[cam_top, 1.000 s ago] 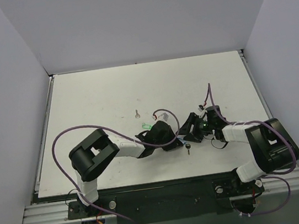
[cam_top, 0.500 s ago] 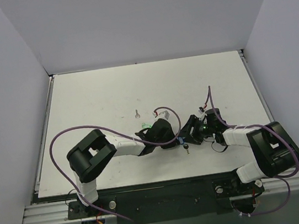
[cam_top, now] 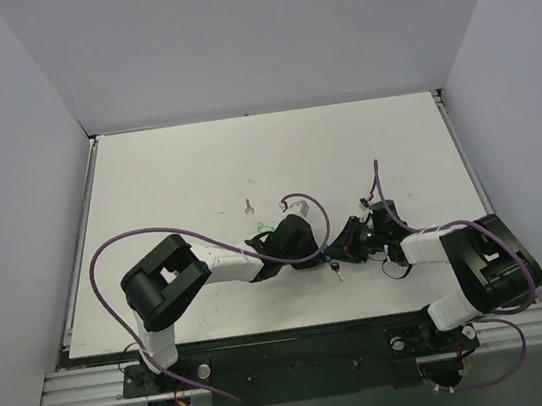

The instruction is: Remove the keys from the keyring

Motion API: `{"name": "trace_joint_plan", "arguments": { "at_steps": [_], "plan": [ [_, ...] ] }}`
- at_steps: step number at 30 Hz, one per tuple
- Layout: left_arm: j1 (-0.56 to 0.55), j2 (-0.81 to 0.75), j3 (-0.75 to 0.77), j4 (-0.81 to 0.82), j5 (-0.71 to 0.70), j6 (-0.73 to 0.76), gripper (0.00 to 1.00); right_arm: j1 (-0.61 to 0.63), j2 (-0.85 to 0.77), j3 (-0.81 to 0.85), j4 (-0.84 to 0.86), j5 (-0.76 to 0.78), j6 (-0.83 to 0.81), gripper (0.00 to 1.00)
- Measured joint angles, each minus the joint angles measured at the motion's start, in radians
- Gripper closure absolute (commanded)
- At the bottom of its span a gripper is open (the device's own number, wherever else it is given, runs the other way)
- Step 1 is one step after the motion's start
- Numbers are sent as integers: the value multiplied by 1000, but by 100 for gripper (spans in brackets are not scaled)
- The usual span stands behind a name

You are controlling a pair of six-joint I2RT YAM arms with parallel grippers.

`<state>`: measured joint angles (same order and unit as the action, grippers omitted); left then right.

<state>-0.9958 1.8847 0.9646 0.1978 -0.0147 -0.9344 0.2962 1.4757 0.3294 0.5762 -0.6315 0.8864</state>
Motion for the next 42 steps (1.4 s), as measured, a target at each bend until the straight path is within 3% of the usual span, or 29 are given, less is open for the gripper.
{"name": "trace_joint_plan", "arguments": {
  "at_steps": [3, 9, 14, 19, 29, 35, 42],
  "plan": [
    [0, -1, 0, -2, 0, 4, 100, 2, 2, -9, 0, 10, -2, 100],
    [1, -14, 0, -29, -10, 11, 96, 9, -11, -14, -15, 13, -5, 100],
    [2, -89, -32, -105, -31, 29, 73, 29, -102, -13, -174, 26, -23, 100],
    [3, -277, -57, -211, -55, 54, 55, 64, -272, 37, -402, 63, -39, 100],
    [3, -761, -57, -327, -35, 162, 38, 136, -569, 290, -641, 88, -13, 100],
    [5, -978, -55, -336, 44, 210, 35, 164, -629, 400, -655, 37, 58, 100],
    [8, -1029, -26, -306, 200, 237, 34, 240, -630, 552, -655, -29, 111, 100]
  ]
}}
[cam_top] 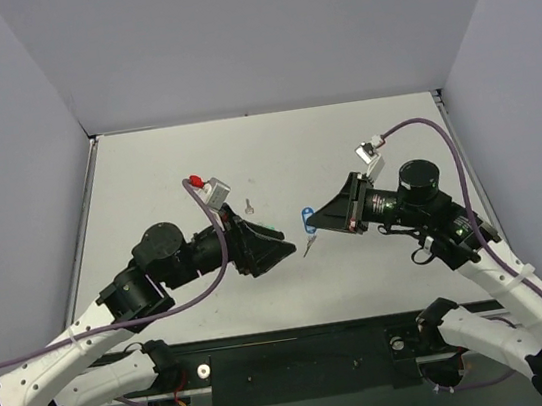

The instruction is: Remove the keys from the keyring

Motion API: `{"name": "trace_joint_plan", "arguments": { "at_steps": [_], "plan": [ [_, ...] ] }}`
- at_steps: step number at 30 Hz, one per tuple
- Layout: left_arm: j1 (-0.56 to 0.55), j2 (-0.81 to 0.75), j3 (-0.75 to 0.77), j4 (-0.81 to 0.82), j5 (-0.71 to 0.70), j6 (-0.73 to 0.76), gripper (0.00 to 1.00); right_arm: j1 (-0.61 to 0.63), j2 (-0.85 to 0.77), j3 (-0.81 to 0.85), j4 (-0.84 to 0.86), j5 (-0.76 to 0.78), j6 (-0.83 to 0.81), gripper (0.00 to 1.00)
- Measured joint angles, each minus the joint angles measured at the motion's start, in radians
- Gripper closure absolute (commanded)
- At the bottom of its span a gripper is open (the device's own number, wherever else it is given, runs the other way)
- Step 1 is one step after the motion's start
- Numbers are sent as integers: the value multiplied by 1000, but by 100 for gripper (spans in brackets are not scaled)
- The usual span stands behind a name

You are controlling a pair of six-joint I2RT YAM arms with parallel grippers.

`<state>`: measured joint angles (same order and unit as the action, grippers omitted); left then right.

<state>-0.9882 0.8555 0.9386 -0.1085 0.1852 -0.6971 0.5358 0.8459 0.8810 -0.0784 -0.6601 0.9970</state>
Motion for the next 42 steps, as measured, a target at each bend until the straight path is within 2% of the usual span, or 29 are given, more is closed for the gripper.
{"name": "trace_joint_plan", "arguments": {
  "at_steps": [11, 24, 42],
  "plan": [
    [0, -28, 8, 94, 136, 2, 33, 142, -3, 175, 2, 2, 41, 100],
    [0, -29, 31, 160, 194, 5, 31, 187, -2, 241, -26, 57, 55, 100],
    [-8, 79, 71, 192, 204, 38, 27, 216, 10, 383, -266, 259, 90, 100]
  ]
}}
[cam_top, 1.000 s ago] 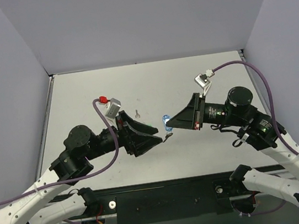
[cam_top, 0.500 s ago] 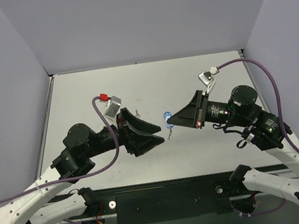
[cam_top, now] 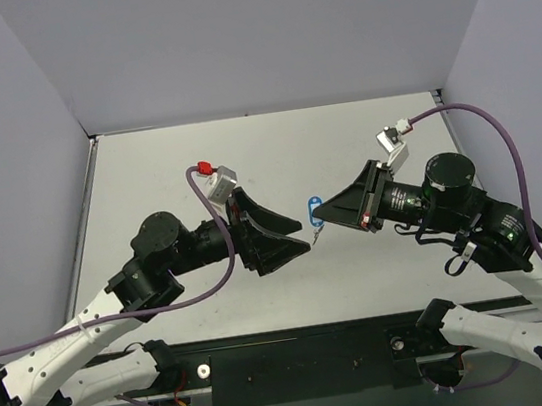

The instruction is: Remove the keys from the keyring

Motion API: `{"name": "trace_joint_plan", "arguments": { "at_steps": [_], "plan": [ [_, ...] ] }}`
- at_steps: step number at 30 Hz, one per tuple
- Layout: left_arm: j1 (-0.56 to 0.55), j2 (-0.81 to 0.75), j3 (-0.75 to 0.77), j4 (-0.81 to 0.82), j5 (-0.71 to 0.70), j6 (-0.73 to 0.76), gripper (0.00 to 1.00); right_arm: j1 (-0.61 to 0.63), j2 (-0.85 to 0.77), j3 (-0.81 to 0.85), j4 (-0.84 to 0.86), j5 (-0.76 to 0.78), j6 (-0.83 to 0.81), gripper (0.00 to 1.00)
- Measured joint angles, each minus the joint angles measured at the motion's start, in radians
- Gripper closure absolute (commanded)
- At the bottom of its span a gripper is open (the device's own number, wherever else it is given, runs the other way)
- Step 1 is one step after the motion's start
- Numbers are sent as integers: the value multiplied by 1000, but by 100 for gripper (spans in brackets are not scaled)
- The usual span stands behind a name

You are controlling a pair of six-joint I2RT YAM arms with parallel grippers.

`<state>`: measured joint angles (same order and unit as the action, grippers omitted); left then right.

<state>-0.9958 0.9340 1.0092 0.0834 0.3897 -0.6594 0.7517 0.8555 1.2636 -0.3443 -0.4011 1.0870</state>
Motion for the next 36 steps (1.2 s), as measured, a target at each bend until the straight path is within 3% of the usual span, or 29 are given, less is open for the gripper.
{"name": "trace_joint_plan", "arguments": {
  "at_steps": [16, 36],
  "plan": [
    [-18, 76, 37, 11, 1, 68, 27, 15, 13, 19, -95, 76, 27, 100],
    [-18, 99, 37, 6, -3, 121, 43, 23, 14, 25, -104, 91, 37, 100]
  ]
}}
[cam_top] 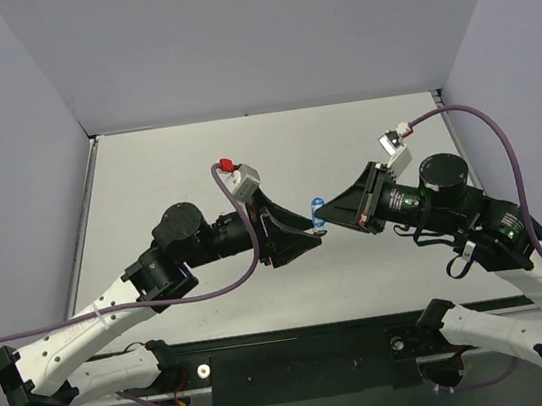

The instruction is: Remove the keys from the keyring

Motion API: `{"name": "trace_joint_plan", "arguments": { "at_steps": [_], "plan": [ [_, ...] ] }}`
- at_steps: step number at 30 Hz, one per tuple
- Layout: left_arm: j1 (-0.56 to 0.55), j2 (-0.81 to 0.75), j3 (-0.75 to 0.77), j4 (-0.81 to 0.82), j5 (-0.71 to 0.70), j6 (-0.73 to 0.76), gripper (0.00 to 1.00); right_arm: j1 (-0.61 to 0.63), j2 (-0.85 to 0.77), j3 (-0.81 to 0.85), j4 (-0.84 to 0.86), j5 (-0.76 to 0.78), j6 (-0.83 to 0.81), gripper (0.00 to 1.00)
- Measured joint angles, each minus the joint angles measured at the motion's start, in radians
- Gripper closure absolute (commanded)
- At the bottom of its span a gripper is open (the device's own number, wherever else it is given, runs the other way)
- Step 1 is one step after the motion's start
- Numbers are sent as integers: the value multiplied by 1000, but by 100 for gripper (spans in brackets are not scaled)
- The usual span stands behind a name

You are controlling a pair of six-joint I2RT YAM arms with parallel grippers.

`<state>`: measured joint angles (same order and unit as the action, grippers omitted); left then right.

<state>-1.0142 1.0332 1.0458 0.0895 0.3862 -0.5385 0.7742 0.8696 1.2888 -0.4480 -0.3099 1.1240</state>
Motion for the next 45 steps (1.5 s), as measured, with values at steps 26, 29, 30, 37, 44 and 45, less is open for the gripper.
{"name": "trace_joint_plan", "arguments": {
  "at_steps": [26, 29, 30, 37, 44, 45],
  "plan": [
    [-21, 23, 8, -9, -6, 0, 100, 13, -2, -7, 0, 37, 1, 100],
    [-20, 23, 5, -7, 1, -5, 100, 13, -4, -12, 2, 37, -2, 79],
    [-20, 23, 2, -3, 5, -10, 100, 13, -5, -13, 1, 36, -2, 70],
    [-19, 17, -54, 51, 67, -91, 100, 19, 13, -6, -74, 29, -79, 20],
    [-18, -2, -73, 32, 121, -187, 100, 19, 79, 118, -246, 22, -241, 28],
    [-18, -6, -73, 27, 129, -197, 100, 19, 79, 127, -261, 14, -261, 29]
  ]
}}
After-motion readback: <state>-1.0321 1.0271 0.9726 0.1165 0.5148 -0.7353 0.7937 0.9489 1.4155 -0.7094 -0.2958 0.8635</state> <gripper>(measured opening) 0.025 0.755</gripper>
